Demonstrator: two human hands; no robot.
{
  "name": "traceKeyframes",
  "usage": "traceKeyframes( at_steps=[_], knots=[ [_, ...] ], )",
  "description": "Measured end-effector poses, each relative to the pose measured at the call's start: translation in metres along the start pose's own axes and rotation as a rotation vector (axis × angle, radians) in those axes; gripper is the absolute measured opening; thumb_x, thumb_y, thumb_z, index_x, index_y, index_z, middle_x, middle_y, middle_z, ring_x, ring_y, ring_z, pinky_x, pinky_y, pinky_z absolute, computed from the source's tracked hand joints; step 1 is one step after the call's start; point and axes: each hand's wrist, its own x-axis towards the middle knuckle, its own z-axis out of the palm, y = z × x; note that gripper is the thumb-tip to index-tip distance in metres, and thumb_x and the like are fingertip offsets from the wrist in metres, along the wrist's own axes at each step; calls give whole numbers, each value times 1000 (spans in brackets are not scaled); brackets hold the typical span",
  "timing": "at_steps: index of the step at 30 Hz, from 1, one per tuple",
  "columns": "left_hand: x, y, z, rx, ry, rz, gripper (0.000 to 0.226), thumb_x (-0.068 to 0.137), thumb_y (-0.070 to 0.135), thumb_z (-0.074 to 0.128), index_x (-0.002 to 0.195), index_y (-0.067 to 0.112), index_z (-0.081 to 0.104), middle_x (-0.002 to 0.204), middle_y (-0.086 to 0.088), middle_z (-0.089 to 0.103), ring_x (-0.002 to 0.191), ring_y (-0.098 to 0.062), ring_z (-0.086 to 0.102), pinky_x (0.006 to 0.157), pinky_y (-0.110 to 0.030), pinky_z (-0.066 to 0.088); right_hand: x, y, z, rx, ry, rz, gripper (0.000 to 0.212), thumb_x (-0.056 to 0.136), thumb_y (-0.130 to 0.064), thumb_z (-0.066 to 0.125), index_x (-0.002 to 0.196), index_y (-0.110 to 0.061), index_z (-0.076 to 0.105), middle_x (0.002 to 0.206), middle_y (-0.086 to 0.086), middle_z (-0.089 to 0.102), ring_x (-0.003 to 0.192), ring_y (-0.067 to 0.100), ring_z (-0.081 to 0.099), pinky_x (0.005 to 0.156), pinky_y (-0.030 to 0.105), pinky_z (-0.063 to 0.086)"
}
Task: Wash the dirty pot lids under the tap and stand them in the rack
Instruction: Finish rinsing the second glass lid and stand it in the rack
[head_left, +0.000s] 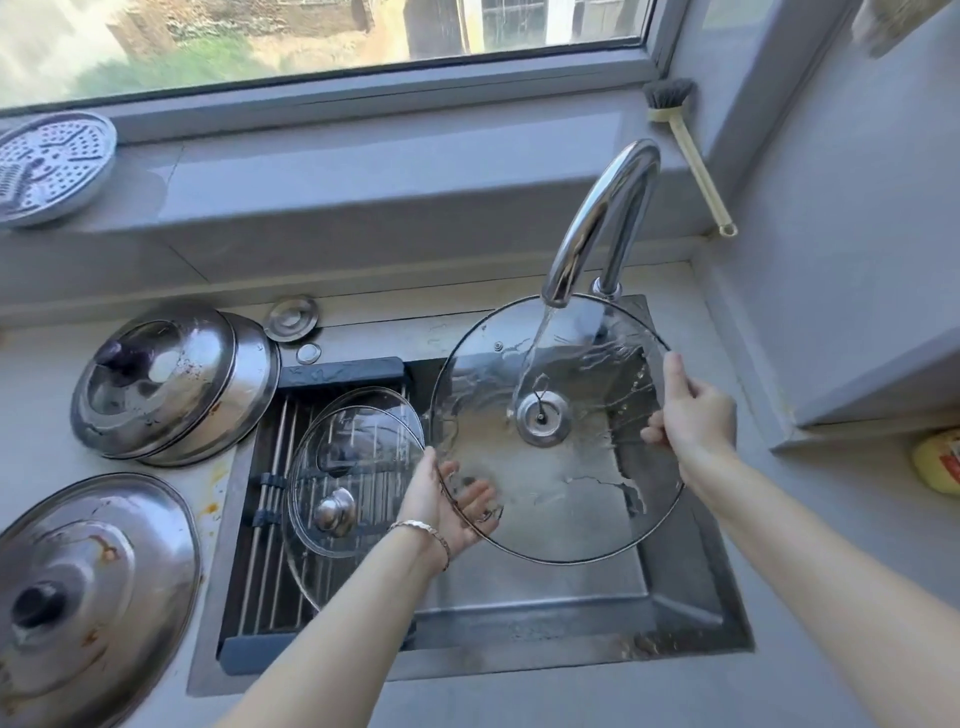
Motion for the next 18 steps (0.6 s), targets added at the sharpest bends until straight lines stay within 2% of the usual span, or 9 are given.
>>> traceKeyframes(
  at_steps=[2,4,6,8,12,15,18],
  knots=[
    [6,-6,10,-19,-28,-14,43,91,60,29,102,23,48,91,-12,56,83,-25,55,78,-40,42,-3,-9,-8,-55,25,-120,50,93,-49,43,59,-12,40,52,9,46,28,7,49,39,18,40],
    [9,-7,15,-54,-58,-12,46,90,61,29,100,21,49,94,-12,57,89,-27,55,83,-42,42,-4,-15,-15,-83,48,-220,53,93,-48,43,55,-13,33,44,6,45,27,7,50,40,19,37],
    [9,-2,16,-102,-70,26,44,91,58,32,90,18,50,91,-10,57,85,-26,56,91,-46,40,-4,-18,-18,-44,50,-244,54,94,-46,42,54,-13,31,32,-3,41,27,8,49,36,16,35],
    [3,6,13,-126,-65,90,40,92,54,35,81,17,47,88,-8,60,80,-24,57,97,-47,38,-1,-15,-15,27,38,-203,53,95,-47,40,55,-13,33,28,-3,40,26,8,48,36,13,36],
    [-12,29,-7,-117,-27,279,40,94,42,41,64,17,42,87,-9,68,81,-26,63,87,-43,46,4,4,13,165,-20,-44,53,95,-50,36,56,-15,36,29,-5,40,29,10,47,42,20,40],
    [-27,48,-23,-21,19,459,38,96,39,39,65,16,43,81,-7,73,74,-21,70,75,-35,55,2,17,44,237,-102,99,56,94,-53,34,51,-17,33,34,-7,37,33,12,44,47,24,40],
    [-47,65,-33,131,66,616,37,99,35,34,68,15,40,74,-7,75,66,-18,72,59,-27,58,-6,29,72,254,-203,243,54,94,-55,33,54,-20,33,43,-4,35,35,11,41,46,22,39]
  ],
)
